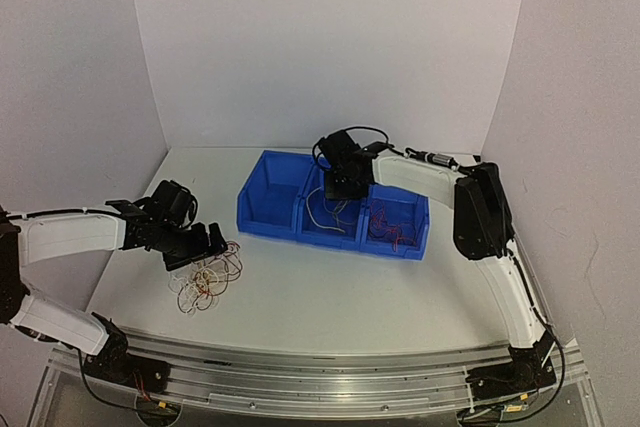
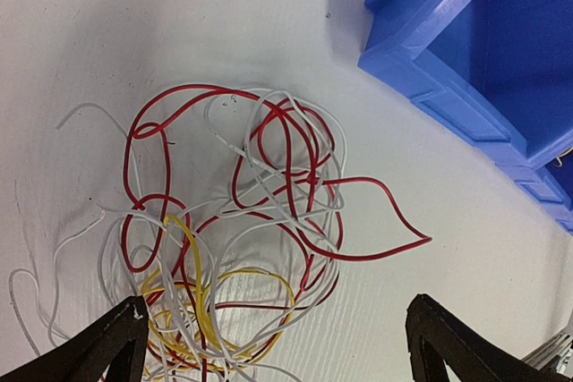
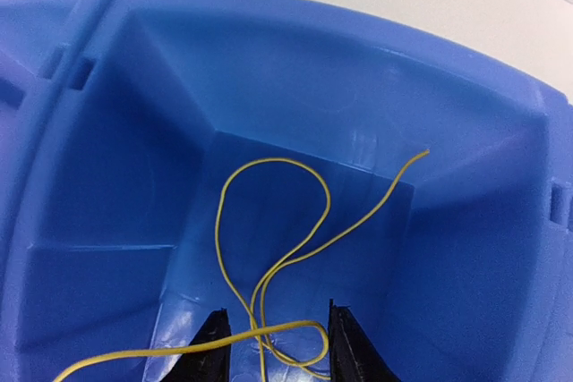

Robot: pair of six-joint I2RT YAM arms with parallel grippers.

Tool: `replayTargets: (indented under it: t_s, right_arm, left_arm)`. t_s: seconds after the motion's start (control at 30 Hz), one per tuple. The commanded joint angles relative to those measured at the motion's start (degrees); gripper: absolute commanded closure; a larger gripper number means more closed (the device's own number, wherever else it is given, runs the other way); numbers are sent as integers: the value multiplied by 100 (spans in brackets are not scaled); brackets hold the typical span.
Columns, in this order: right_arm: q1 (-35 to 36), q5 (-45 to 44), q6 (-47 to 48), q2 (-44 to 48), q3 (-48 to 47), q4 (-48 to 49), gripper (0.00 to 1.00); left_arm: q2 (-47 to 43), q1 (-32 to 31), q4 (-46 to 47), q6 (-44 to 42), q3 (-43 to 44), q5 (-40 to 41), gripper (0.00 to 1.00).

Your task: Untangle the cables

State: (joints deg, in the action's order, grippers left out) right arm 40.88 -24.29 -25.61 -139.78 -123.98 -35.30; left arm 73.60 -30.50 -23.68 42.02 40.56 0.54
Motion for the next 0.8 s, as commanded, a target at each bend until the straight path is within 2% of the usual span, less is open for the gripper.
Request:
replayTargets:
  t_s: [0.0,0.3,0.57,0.7,0.77]
  right_arm:
    - [18,232,67,649,-131,-107,63]
    - [118,223,250,1021,-48,-109,47]
    - [155,234,392,1193,88,-108,38]
    - [283,364,627,1361,169,-118,17]
    - [354,408,782,1598,350,-125,14]
  left_arm:
    - [53,-26,63,20,145,-37,0]
    - [91,-25,65,12,184,-35,0]
    - [-24,-26,47,22,160,-37,0]
    - [-45,-22,24,11,161,-37,0]
    - [-46,-26,-11,-6,157,-37,0]
